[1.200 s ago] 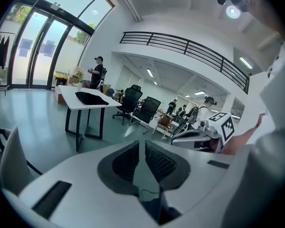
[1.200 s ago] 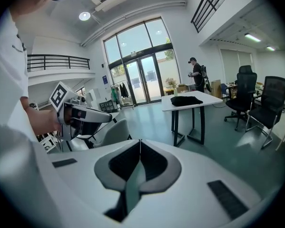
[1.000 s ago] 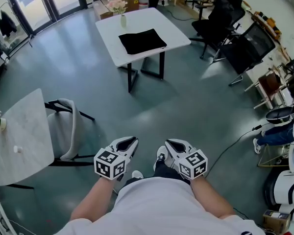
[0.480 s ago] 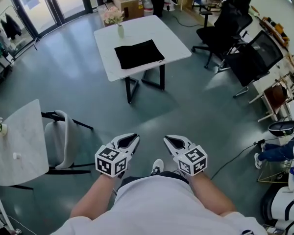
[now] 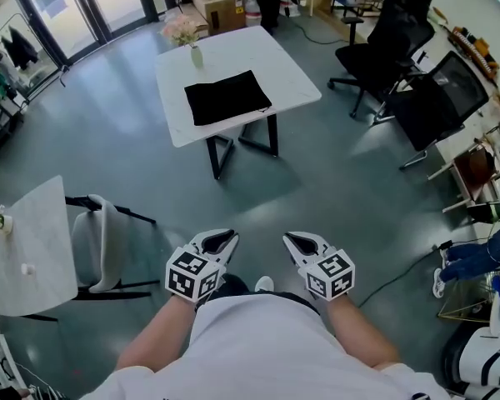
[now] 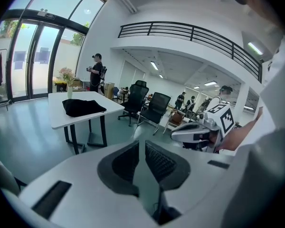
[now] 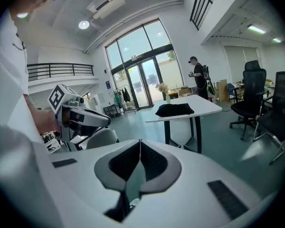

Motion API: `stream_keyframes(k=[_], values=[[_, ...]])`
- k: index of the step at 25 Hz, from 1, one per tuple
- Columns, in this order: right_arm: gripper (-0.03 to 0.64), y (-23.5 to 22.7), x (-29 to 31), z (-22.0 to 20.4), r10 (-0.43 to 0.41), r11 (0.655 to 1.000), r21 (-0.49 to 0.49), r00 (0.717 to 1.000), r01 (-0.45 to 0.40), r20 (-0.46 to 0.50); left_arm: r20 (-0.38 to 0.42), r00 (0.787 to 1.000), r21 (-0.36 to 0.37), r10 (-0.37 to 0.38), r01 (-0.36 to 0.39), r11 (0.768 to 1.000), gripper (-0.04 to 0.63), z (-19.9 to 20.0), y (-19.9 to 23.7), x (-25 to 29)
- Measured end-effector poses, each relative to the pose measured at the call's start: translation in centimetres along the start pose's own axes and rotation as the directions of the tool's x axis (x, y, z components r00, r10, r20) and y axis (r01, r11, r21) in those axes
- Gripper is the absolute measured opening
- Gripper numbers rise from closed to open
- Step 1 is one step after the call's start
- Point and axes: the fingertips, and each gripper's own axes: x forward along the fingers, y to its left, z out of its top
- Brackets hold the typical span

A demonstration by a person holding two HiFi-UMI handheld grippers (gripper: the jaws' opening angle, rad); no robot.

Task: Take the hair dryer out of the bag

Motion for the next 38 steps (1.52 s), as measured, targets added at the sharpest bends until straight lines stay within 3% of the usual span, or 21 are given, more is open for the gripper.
stream_keyframes(k=[14,28,38], values=[[0.017,-6.8,3.4,1.6,-0.044,0.998,0.036,0.999,0.046,-0.032,-0.017,0.999,-0.007,-0.032,0.032,0.999,0.054,4.3,4.9,6.7],[0.017,-14.2,15.3,11.2,-0.019,1.000,-0.005,0.997,0.019,-0.072,0.007,1.000,-0.033,-0.024,0.024,0.999,0.054,13.9,17.6,13.1],[0.017,-17.3,24.5,17.8,0.014,0.999,-0.048,0.997,-0.018,-0.075,0.046,0.998,-0.024,0.039,-0.038,0.999,0.054,19.1,27.5,14.4]])
